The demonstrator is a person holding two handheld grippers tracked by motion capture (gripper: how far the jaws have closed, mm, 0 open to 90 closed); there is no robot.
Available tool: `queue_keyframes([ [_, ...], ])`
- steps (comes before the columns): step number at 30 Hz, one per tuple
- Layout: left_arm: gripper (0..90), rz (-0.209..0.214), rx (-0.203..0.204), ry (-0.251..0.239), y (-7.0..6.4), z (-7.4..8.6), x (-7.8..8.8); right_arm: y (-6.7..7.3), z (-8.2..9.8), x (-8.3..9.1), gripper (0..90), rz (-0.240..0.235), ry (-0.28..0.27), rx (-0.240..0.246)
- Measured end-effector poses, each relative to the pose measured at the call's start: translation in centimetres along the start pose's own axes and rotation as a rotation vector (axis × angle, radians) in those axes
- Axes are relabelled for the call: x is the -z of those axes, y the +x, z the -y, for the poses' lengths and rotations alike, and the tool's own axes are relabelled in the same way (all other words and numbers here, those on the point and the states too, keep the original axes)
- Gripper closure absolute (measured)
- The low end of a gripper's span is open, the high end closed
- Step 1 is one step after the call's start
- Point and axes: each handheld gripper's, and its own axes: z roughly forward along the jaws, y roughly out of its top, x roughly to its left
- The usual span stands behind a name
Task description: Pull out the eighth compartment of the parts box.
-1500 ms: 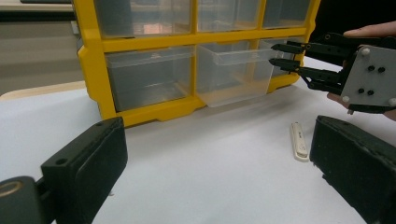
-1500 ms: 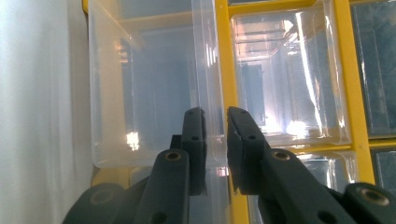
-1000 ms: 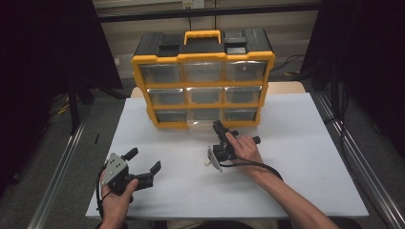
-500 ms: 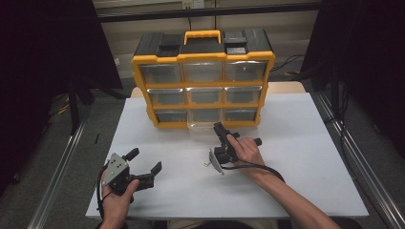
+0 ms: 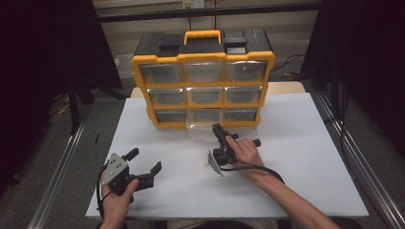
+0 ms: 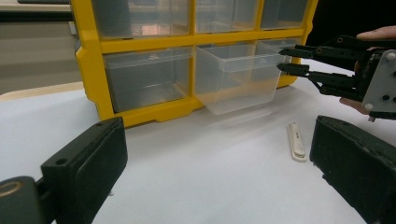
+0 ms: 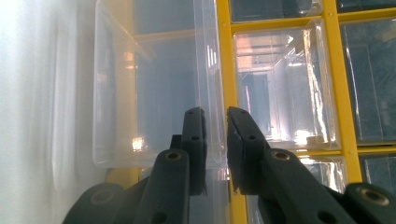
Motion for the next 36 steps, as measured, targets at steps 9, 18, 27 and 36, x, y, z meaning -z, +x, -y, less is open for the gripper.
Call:
queue_keyframes([
  [9, 4.2, 0.002, 0.000, 0.001, 0.0, 0.0, 0.0, 0.1, 0.0, 0.5, 78.4, 0.004, -0.006, -0.010],
  [18, 4.2, -0.001, 0.001, 0.004, 0.0, 0.0, 0.0, 0.0, 0.0, 0.7, 78.4, 0.000, -0.018, 0.002],
  [27, 4.2, 0.003, 0.001, -0.002, 0.1, 0.0, 0.0, 0.0, 0.0, 1.1, 78.4, -0.002, -0.019, 0.003],
  [36, 4.2, 0.002, 0.002, -0.003, 0.1, 0.0, 0.0, 0.0, -0.2, 1.4, 78.4, -0.007, -0.022, 0.006],
])
